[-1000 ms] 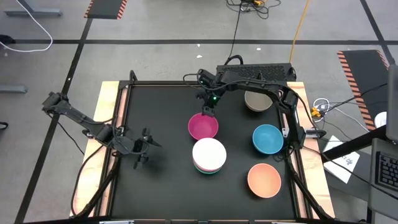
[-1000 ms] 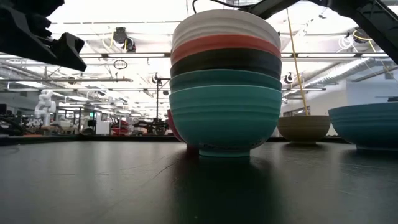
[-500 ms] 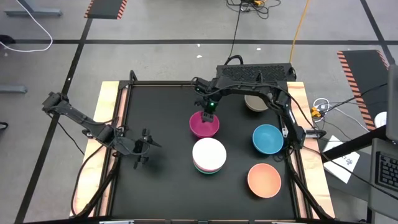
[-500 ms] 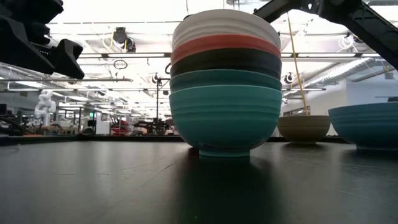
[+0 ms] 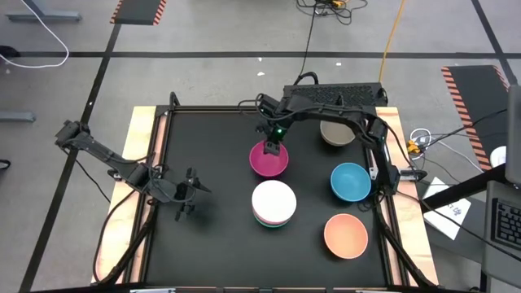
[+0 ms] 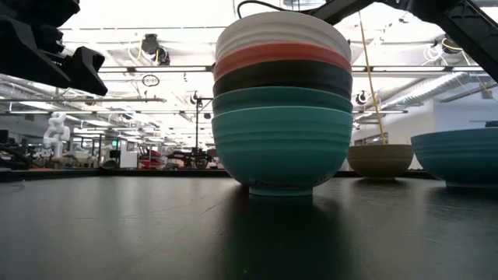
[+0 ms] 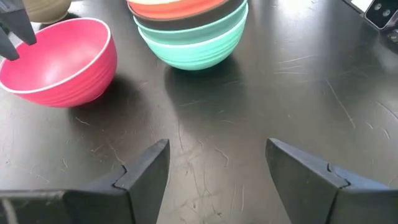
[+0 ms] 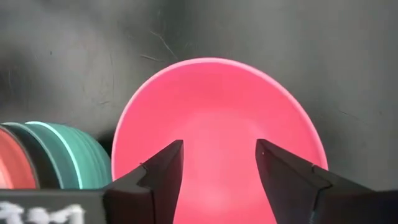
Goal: Nest bowls inside each other
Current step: Stack the pink bowl on the white bowl
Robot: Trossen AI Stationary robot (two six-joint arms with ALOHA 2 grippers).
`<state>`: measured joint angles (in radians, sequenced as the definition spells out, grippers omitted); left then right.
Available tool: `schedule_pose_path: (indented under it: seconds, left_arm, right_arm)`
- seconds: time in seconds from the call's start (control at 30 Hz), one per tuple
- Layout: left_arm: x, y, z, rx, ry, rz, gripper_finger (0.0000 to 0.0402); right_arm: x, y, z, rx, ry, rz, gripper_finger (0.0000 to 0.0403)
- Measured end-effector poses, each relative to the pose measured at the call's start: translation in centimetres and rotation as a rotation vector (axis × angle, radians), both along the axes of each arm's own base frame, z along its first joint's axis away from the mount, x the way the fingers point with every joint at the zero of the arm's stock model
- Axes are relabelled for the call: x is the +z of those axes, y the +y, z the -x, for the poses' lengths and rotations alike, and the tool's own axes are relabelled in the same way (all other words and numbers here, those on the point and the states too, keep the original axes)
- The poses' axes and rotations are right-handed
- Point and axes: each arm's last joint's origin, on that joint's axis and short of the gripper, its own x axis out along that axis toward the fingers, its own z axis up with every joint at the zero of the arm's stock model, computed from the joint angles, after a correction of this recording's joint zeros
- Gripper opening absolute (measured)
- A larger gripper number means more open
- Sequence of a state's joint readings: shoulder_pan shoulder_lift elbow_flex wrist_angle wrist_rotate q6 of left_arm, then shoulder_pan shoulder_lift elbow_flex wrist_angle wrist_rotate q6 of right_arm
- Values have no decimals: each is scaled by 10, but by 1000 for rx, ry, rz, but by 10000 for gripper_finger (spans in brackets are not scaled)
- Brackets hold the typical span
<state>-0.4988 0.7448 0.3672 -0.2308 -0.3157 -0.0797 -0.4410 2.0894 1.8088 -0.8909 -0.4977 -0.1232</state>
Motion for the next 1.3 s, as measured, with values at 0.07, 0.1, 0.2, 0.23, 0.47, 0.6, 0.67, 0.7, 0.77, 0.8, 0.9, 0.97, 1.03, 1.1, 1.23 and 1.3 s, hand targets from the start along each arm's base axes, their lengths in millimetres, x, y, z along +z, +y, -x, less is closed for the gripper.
schedule_pose_path:
  seconds: [0.07,0.1,0.2,0.23,0.47,0.6,0.67,0.7,0.77,0.8,0.9,0.97,1.03,1.1,1.23,1.3]
  left_arm:
    - [0,0,0,0,0,0,269]
    - [0,0,0,0,1,0,269]
    - [0,0,0,0,6,-3,269]
    - [0,0,0,0,6,-3,269]
    - [-1,0,1,-2,10,-9,269]
    - [-1,0,1,0,11,-5,269]
    - [-1,0,1,0,12,-6,269]
    - [-1,0,1,0,12,-6,269]
    - [-1,0,1,0,10,-4,269]
    - [-1,0,1,0,9,-4,269]
    - [-1,0,0,5,9,4,269]
    - [-1,0,0,7,10,8,269]
    - [-1,0,0,8,10,10,269]
    - [-1,0,1,10,11,12,269]
    - [-1,0,1,10,13,11,269]
    - [-1,0,1,10,14,11,269]
  right_arm:
    - [0,-3,2,-8,4,-1,205]
    - [-1,-6,3,-17,5,-5,211]
    - [2,-13,6,-46,10,-7,229]
    - [4,-16,6,-52,3,-3,234]
    - [6,-25,11,-69,-6,-2,252]
    - [0,-25,13,-69,40,-23,253]
    - [-2,-20,11,-50,53,-29,253]
    - [-3,-18,10,-45,56,-30,253]
    - [-4,-13,8,-32,65,-33,253]
    - [-6,-12,6,-24,61,-29,253]
    - [-9,-9,4,-3,60,-22,245]
    - [-10,-9,3,-2,60,-21,239]
    - [-11,-9,3,-4,61,-21,235]
    - [-11,-9,3,-1,65,-17,234]
    - [-13,-9,2,2,74,-3,237]
    - [-14,-8,2,10,83,25,237]
